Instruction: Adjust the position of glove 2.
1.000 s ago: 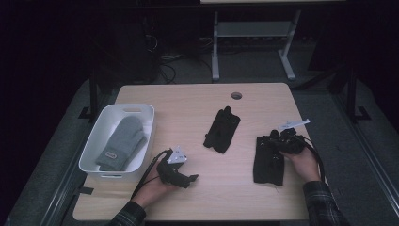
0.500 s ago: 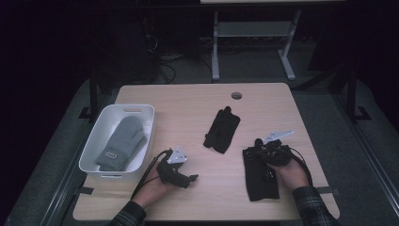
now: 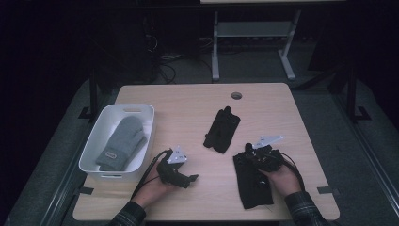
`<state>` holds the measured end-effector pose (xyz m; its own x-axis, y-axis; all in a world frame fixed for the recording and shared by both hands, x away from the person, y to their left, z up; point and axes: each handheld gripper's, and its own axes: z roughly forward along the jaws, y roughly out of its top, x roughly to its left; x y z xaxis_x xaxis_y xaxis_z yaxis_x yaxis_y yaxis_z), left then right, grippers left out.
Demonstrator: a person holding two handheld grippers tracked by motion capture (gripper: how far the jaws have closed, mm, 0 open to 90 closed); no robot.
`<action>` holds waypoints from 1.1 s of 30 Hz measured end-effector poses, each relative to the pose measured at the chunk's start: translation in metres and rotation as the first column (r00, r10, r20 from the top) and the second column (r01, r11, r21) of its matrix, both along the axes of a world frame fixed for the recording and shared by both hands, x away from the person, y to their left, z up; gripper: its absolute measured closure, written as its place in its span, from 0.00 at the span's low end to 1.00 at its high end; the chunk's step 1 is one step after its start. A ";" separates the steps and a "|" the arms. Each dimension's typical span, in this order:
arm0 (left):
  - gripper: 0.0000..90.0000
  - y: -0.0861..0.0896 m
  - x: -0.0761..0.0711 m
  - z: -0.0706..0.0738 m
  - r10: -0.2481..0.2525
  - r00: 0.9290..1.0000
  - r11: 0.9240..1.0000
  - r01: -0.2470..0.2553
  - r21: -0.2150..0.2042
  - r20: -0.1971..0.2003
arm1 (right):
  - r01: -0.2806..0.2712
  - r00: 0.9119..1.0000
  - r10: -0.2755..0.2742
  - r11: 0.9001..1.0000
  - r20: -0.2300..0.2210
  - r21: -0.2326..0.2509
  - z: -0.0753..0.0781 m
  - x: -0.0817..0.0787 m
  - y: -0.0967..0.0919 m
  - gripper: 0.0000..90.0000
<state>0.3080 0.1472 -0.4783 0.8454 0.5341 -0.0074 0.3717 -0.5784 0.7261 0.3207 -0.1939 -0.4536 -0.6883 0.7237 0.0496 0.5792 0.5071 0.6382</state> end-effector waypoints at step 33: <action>0.14 -0.002 0.005 0.004 -0.005 1.000 0.999 0.006 0.047 -0.021 | 0.186 0.977 -0.190 0.981 0.092 0.057 -0.028 -0.029 -0.109 0.15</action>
